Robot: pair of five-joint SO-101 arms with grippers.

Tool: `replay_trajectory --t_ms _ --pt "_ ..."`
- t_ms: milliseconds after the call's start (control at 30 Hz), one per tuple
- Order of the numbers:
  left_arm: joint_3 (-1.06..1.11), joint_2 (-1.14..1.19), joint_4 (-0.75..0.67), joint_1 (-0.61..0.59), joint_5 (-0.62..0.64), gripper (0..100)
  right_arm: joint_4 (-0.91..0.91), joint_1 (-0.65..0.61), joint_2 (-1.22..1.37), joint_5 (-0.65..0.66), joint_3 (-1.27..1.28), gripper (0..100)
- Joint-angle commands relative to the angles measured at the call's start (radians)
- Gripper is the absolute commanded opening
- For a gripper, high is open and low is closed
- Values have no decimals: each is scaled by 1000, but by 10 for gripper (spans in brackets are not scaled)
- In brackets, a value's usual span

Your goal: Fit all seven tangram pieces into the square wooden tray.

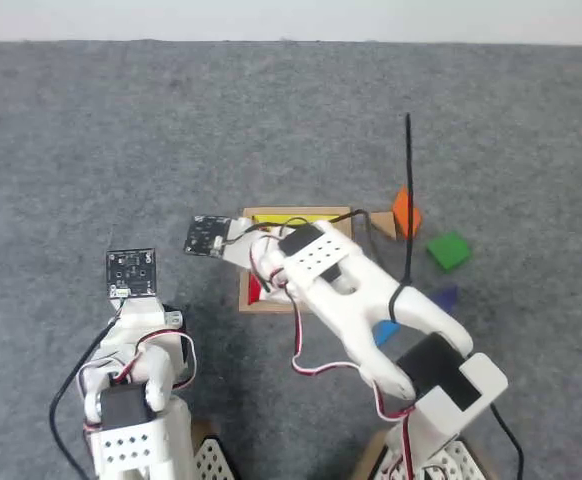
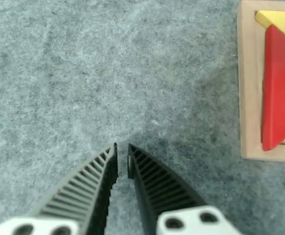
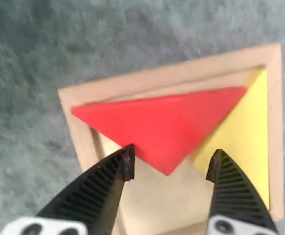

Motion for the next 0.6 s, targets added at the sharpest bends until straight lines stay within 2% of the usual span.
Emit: replay_trajectory --t_ms 0,333,567 --pt "-5 -18 3 6 -5 36 12 35 -4 40 -9 263" --pt "-5 -18 3 6 -5 36 51 56 -33 -21 -54 263" --pt "-5 -18 3 6 -5 36 -8 -5 -168 -34 100 263"
